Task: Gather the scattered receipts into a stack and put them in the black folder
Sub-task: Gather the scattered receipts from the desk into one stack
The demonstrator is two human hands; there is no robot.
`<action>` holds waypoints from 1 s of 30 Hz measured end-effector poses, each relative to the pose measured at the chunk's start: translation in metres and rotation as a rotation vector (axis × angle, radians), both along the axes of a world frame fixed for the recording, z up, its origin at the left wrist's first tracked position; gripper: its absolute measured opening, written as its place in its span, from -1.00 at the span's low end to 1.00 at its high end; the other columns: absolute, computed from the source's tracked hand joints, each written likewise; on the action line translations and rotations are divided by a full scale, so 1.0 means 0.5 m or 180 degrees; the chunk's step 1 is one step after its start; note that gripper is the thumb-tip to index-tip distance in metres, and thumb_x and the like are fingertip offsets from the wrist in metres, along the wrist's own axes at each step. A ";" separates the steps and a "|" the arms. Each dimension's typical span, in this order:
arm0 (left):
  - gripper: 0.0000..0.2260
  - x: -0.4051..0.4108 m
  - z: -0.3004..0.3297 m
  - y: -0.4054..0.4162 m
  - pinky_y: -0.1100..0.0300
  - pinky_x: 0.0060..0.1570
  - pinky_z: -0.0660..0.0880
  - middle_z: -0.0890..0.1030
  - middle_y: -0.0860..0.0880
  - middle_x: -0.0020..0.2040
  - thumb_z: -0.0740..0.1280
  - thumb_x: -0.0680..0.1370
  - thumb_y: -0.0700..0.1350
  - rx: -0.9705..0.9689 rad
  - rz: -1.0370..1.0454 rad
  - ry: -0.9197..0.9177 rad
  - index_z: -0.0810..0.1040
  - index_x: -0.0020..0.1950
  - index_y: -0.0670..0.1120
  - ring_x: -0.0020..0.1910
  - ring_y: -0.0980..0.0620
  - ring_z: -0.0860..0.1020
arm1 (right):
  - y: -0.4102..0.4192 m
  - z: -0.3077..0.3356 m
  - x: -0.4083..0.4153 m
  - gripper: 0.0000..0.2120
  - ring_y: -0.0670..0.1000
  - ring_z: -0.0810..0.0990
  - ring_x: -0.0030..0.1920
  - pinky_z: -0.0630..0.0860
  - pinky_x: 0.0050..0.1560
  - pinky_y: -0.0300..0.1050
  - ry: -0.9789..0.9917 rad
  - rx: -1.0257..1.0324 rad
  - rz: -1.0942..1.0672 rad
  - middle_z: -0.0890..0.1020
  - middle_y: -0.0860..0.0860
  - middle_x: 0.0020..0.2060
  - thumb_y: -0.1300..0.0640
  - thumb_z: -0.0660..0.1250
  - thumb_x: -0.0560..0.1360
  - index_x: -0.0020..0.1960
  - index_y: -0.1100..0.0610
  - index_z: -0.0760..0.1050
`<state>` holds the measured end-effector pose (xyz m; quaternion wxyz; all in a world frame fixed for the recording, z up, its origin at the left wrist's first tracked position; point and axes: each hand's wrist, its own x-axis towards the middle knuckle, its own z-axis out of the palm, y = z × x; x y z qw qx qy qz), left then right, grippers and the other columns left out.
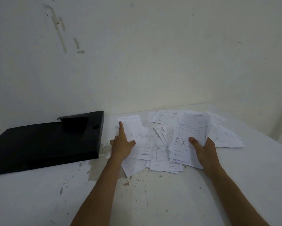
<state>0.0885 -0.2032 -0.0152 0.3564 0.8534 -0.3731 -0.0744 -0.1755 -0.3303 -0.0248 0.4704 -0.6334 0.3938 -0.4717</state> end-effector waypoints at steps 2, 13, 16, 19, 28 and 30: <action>-0.09 -0.003 0.001 0.004 -0.04 0.37 0.25 0.58 0.05 0.15 0.38 0.56 -0.10 -0.0463 -0.0067 0.0335 -0.28 0.61 0.05 0.24 -0.18 0.48 | 0.000 0.000 0.000 -0.67 0.05 0.58 0.12 0.47 0.09 -0.09 -0.0010 0.0011 0.0024 0.61 0.00 0.12 0.16 0.34 0.61 0.36 0.16 0.50; -0.64 -0.019 0.020 0.040 0.03 0.29 0.49 0.59 -0.02 0.31 0.37 0.58 -0.23 -0.1477 -0.0686 0.2549 0.50 0.38 -0.08 0.21 0.00 0.58 | 0.011 0.016 -0.005 -0.67 0.02 0.65 0.09 0.55 0.06 -0.10 -0.0313 0.0360 0.0302 0.67 0.00 0.14 0.12 0.40 0.57 0.32 0.07 0.52; -0.59 -0.030 0.022 0.054 -0.08 0.32 0.48 0.58 -0.04 0.33 0.35 0.58 -0.28 -0.1497 -0.0791 0.2742 0.46 0.42 -0.08 0.26 -0.07 0.57 | 0.027 0.034 -0.002 -0.76 0.05 0.70 0.03 0.60 -0.07 -0.09 -0.0587 0.0670 0.0488 0.71 0.00 0.10 0.11 0.40 0.56 0.21 0.00 0.55; -0.57 -0.044 0.013 0.069 -0.09 0.27 0.52 0.60 -0.08 0.31 0.37 0.56 -0.29 -0.1476 -0.0865 0.2793 0.45 0.42 -0.07 0.23 -0.11 0.59 | 0.051 0.051 0.023 -0.73 0.11 0.73 0.05 0.65 0.01 0.05 -0.0654 0.0929 0.0954 0.73 0.01 0.09 0.11 0.40 0.55 0.24 0.01 0.55; -0.71 -0.097 0.033 0.087 0.03 0.29 0.51 0.65 0.02 0.26 0.31 0.62 -0.07 -0.1449 -0.1408 0.3114 0.50 0.34 0.06 0.25 0.01 0.61 | 0.091 0.051 0.119 -0.60 0.03 0.65 0.20 0.54 0.31 0.09 -0.0094 0.0855 0.1305 0.68 -0.05 0.20 0.01 0.43 0.55 0.36 0.01 0.51; -0.69 -0.106 0.030 0.081 0.03 0.30 0.51 0.65 0.00 0.26 0.31 0.61 -0.04 -0.1364 -0.1464 0.2970 0.49 0.37 0.03 0.24 0.01 0.61 | 0.098 0.042 0.129 -0.51 0.02 0.63 0.23 0.53 0.33 0.12 -0.0042 0.0757 0.1305 0.64 -0.08 0.24 -0.04 0.46 0.51 0.39 -0.01 0.43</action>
